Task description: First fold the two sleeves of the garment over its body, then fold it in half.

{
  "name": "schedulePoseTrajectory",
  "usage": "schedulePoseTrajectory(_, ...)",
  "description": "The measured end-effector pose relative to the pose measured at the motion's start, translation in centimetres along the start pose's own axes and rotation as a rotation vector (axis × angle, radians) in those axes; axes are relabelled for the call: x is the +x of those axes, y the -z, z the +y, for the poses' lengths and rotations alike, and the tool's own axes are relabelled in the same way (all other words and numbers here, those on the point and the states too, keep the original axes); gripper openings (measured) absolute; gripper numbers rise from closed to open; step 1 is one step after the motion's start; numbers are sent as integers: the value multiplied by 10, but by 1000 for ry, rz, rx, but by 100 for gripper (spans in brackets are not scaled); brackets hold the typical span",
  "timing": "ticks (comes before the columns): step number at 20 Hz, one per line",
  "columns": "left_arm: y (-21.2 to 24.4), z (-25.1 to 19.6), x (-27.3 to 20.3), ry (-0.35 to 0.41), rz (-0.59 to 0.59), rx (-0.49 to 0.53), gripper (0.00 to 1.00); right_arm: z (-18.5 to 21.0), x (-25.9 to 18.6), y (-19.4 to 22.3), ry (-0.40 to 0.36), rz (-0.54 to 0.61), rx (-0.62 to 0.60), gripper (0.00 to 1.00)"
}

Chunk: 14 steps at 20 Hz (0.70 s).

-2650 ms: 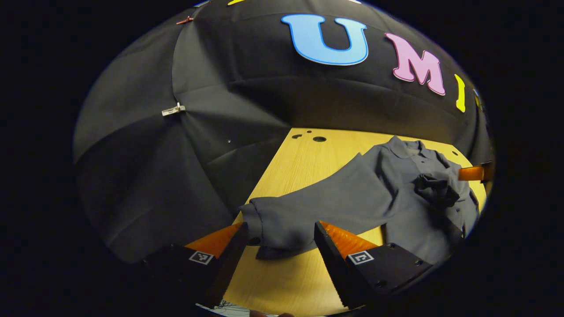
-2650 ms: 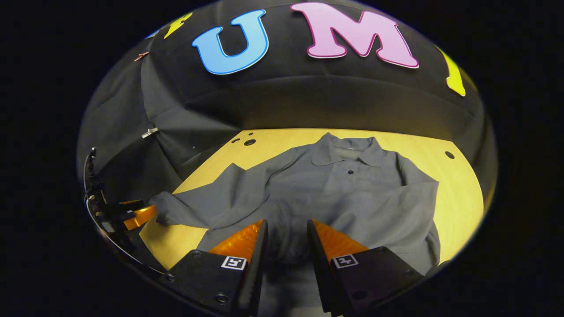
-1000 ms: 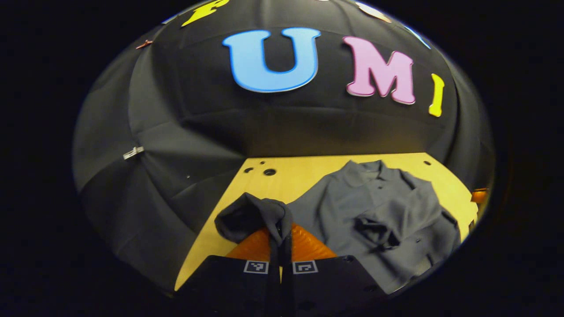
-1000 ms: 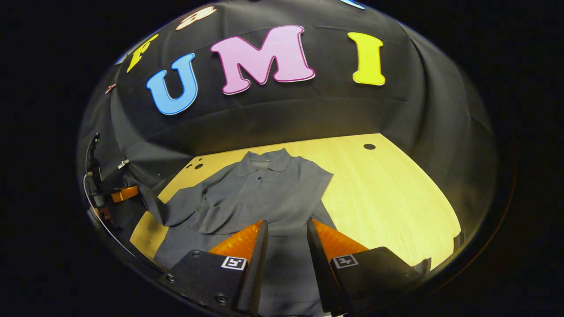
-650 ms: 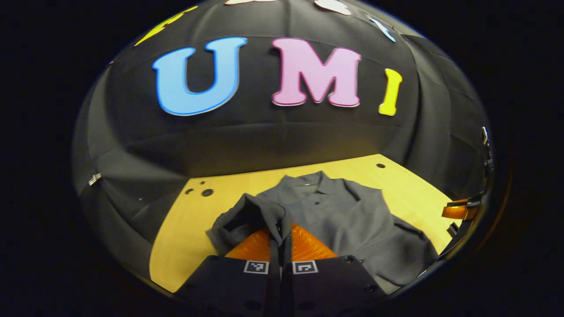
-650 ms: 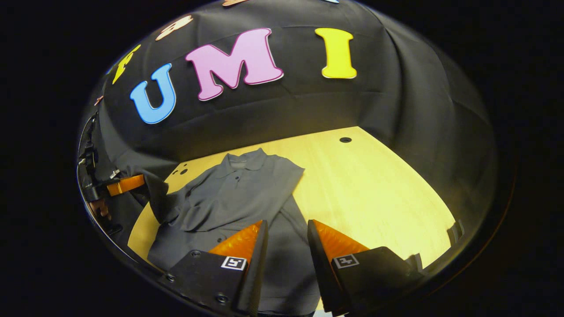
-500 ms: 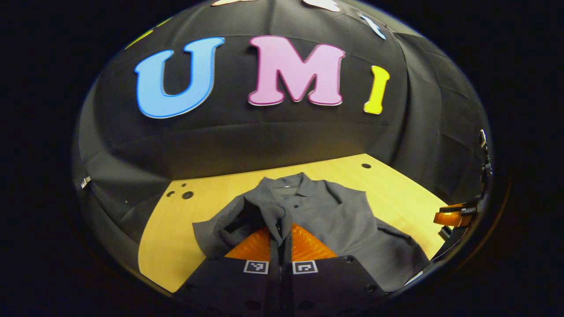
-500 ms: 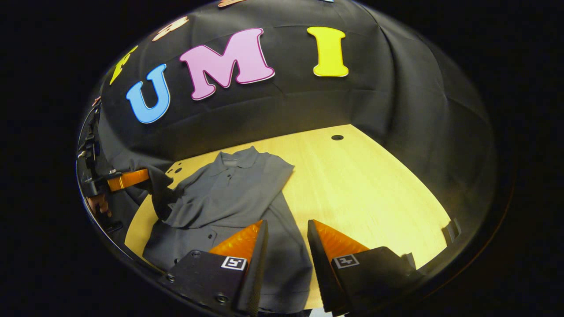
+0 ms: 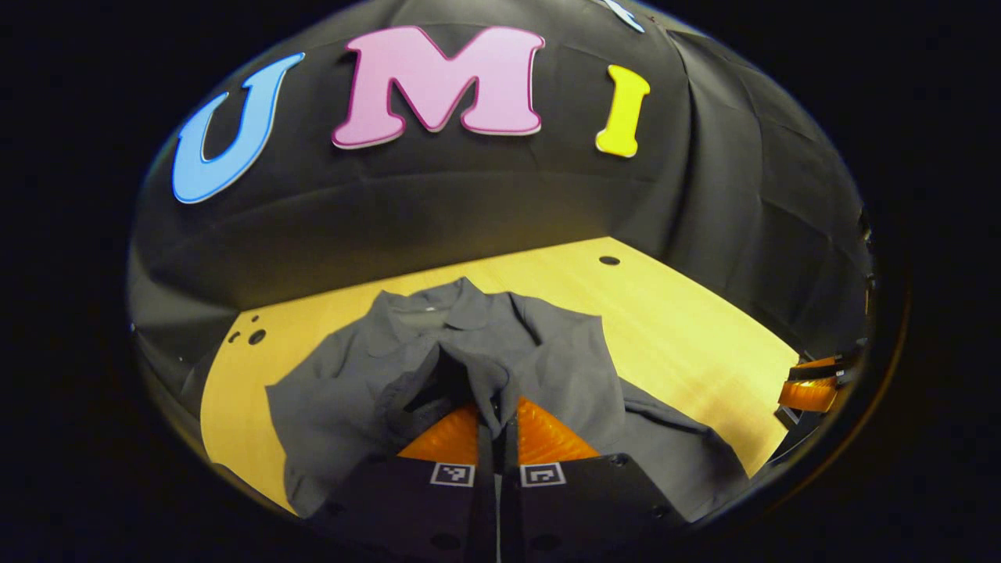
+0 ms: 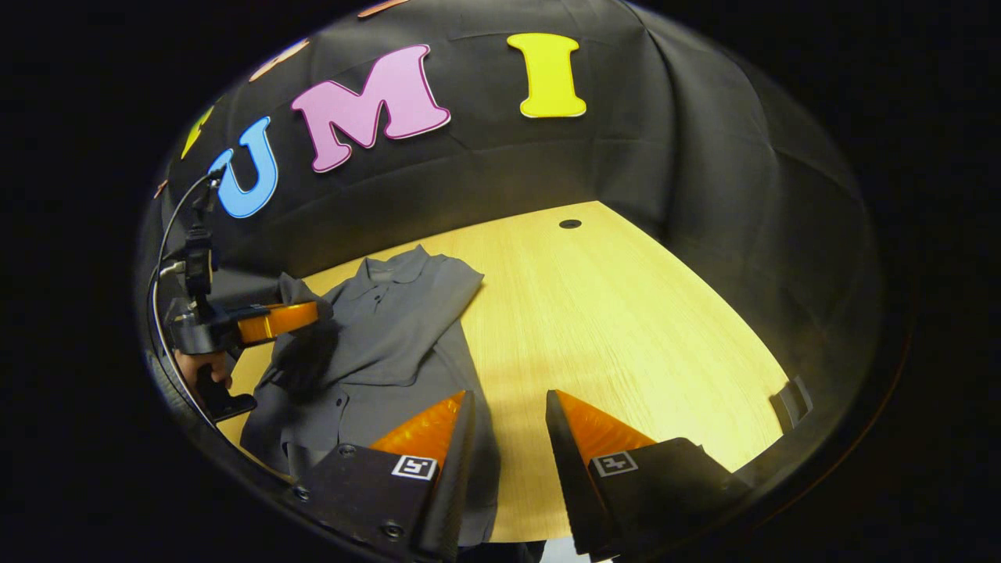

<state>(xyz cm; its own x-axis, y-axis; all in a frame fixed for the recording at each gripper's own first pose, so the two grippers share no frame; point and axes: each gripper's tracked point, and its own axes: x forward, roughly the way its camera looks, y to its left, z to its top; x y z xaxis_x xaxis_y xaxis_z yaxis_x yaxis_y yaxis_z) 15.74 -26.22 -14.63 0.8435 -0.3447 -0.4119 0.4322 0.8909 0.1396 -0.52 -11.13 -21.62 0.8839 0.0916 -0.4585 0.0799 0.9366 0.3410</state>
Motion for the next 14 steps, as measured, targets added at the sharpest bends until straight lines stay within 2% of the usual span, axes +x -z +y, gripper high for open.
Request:
schedulePoseTrajectory(2,16,-11,12,15,60,-37,12,-4,2,3,-3,8,8,57)
schedulePoseTrajectory(3,21,-15,18,23,79,-66,20,-5,3,3,-5,13,7,57)
schedulePoseTrajectory(6,31,-25,27,43,106,-110,29,-8,6,4,-9,20,4,57)
schedulePoseTrajectory(8,34,-39,25,86,121,-130,46,-8,5,5,-12,22,4,57)
schedulePoseTrajectory(9,34,-45,23,109,120,-138,67,-8,5,6,-13,24,2,57)
schedulePoseTrajectory(10,32,-51,22,138,115,-151,63,-8,4,7,-14,27,0,44)
schedulePoseTrajectory(11,30,-59,18,176,108,-169,71,-8,4,8,-16,29,-1,57)
schedulePoseTrajectory(13,25,-73,9,257,82,-207,82,-4,4,10,-24,34,-4,60)
schedulePoseTrajectory(14,19,-80,0,299,63,-225,84,-2,4,11,-31,38,-5,76)
